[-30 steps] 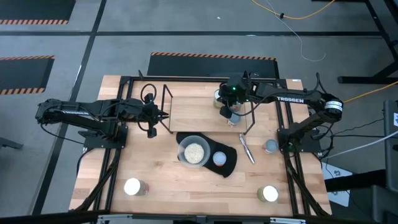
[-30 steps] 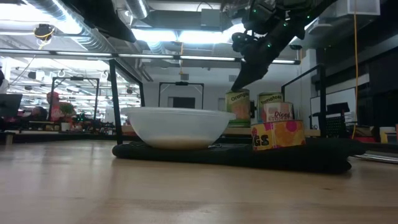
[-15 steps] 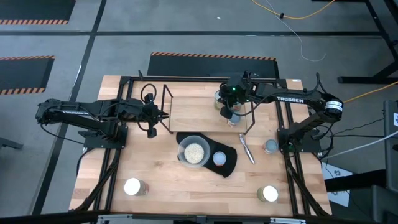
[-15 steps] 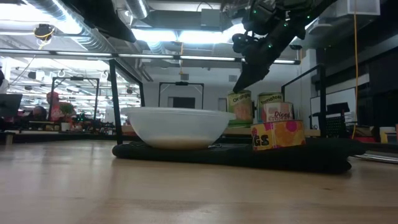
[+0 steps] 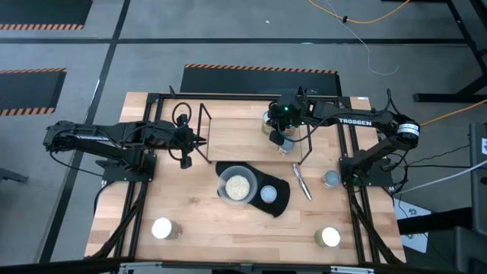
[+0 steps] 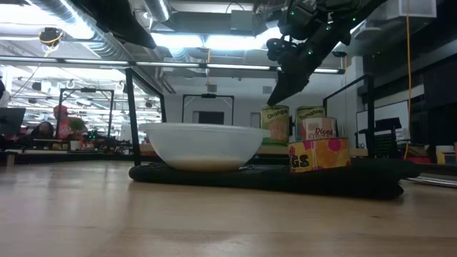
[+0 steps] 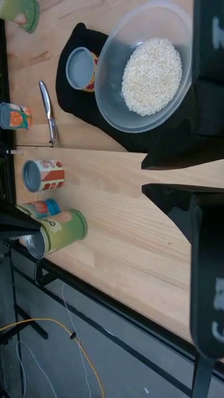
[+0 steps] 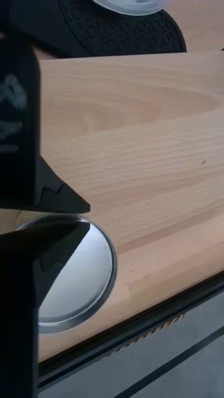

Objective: Pick and place cans onto a shelf
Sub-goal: Put the large canned orange on the shelf, then put the small canned oranges on the shelf

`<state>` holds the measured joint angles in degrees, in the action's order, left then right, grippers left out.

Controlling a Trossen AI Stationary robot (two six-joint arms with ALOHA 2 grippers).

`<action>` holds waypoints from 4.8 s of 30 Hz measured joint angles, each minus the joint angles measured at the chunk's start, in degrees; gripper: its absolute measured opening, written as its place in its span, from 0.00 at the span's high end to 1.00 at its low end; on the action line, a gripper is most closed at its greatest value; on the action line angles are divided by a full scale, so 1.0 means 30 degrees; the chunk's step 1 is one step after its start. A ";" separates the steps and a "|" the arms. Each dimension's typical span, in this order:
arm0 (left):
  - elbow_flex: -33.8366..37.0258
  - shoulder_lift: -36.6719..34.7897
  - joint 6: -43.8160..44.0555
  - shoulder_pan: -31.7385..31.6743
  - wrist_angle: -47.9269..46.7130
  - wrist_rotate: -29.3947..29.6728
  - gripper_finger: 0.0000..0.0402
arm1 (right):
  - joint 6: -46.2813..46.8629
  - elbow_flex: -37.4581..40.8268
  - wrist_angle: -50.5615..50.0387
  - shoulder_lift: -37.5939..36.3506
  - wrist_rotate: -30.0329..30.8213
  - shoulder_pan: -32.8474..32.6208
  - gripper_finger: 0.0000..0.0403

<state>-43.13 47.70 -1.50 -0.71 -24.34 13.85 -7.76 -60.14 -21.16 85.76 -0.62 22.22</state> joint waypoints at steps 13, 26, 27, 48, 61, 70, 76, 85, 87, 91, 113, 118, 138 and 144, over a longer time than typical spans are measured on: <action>0.0006 0.0000 -0.0006 -0.0007 0.0000 0.0000 0.90 | -0.0055 -0.0007 -0.0004 0.0000 0.0000 0.0000 0.84; 0.0001 0.0000 -0.0022 -0.0005 0.0005 0.0000 0.90 | 0.1053 -0.0029 -0.3532 -0.4658 -0.0211 -0.1257 0.84; 0.0007 0.0000 -0.0022 0.0000 0.0007 -0.0007 0.90 | 0.1653 -0.0029 -0.4050 -0.5228 -0.0316 -0.1459 0.84; 0.0000 0.0000 0.0027 0.0000 0.0007 -0.0007 0.90 | 1.4131 0.0793 -1.4742 -0.9273 -0.1731 -1.1456 0.84; 0.0006 0.0000 0.0386 -0.0001 0.0006 -0.0007 0.90 | 1.8778 0.6241 -1.5016 -0.9260 -0.1107 -1.5296 0.84; 0.0004 0.0000 0.0379 0.0000 0.0007 -0.0006 0.90 | 1.8926 0.7552 -1.4959 -0.9260 -0.0419 -1.5387 0.84; 0.0001 0.0000 0.0379 0.0000 0.0001 -0.0001 0.90 | 1.9012 0.7969 -1.4737 -0.9260 -0.0160 -1.5387 0.84; 0.0007 0.0000 0.0372 -0.0001 0.0000 0.0000 0.90 | 1.8903 0.8754 -1.3633 -0.9222 -0.0265 -1.5387 0.84; 0.0005 0.0000 0.0372 -0.0005 0.0001 0.0000 0.90 | 1.8902 0.8768 -1.3604 -0.9254 -0.0243 -1.5387 0.84; 0.0001 0.0000 0.0372 -0.0001 0.0009 0.0000 0.90 | 1.8917 0.8735 -1.3600 -0.9255 -0.0255 -1.5387 0.84; 0.0004 0.0000 0.0379 0.0000 0.0015 0.0000 0.90 | 2.0018 0.7244 -1.3851 -0.9265 -0.0293 -1.5387 0.84; 0.0004 0.0000 0.0379 -0.0004 0.0007 0.0000 0.90 | 2.0534 0.8207 -1.3014 -0.9253 -0.0314 -1.5387 0.84; 0.0000 0.0000 0.0379 0.0000 0.0007 0.0000 0.90 | 2.0368 0.8655 -1.2302 -0.9245 0.0520 -1.5387 0.84; 0.0000 0.0000 0.0379 -0.0007 0.0007 0.0000 0.90 | 2.0374 0.8655 -1.2324 -0.9245 0.0852 -1.5380 0.84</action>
<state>-43.13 47.70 -0.36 -0.73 -24.32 13.85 53.36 -34.17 -58.13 58.02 1.93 -23.92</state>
